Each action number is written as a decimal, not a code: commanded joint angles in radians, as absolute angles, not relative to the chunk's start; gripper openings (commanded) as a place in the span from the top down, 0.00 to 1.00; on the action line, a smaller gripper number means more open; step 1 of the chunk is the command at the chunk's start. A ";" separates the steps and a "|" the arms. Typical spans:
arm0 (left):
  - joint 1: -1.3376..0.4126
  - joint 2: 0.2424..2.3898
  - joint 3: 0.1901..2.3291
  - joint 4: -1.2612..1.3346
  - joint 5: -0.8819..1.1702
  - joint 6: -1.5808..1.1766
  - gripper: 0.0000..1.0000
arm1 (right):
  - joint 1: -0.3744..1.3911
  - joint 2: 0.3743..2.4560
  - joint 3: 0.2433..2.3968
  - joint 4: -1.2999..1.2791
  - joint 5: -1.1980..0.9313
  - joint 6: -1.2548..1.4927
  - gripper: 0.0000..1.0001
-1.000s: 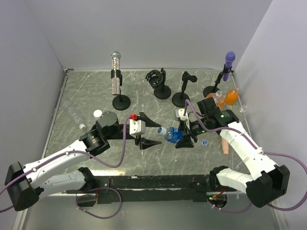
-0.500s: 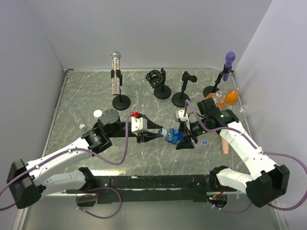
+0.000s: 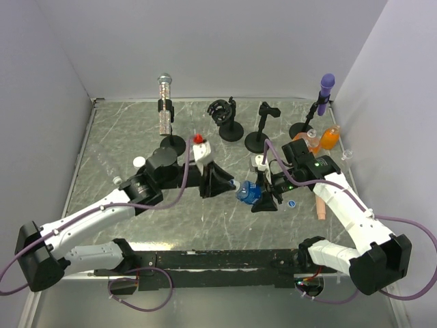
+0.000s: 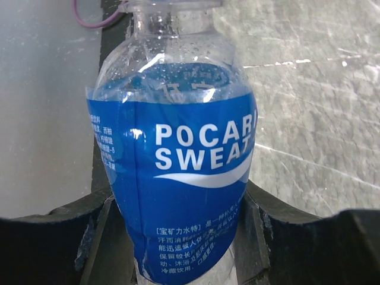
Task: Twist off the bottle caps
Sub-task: Unscrew the bottle cap from the plastic bottle.
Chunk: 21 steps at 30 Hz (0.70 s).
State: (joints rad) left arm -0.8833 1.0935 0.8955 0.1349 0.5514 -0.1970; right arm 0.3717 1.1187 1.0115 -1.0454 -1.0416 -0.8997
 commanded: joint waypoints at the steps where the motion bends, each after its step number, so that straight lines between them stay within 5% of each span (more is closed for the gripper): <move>1: -0.894 1.138 1.043 -0.067 0.363 -0.709 0.99 | 0.380 1.106 1.029 -0.993 -1.049 -0.902 0.74; 10: -0.897 1.100 1.083 -0.222 0.250 -1.020 0.99 | 0.380 1.117 1.045 -1.000 -1.054 -0.905 0.74; 13: -0.896 1.095 1.063 -0.190 0.265 -0.980 0.72 | 0.379 1.106 1.039 -0.996 -1.048 -0.899 0.74; 14: -0.894 1.091 1.051 -0.177 0.270 -0.976 0.49 | 0.379 1.101 1.035 -0.996 -1.046 -0.897 0.74; 16: -0.894 1.088 1.046 -0.161 0.287 -0.936 0.25 | 0.379 1.094 1.028 -0.993 -1.045 -0.894 0.74; 21: -0.891 1.039 1.045 -0.181 0.235 -0.824 0.01 | 0.377 1.089 1.023 -0.989 -1.045 -0.894 0.74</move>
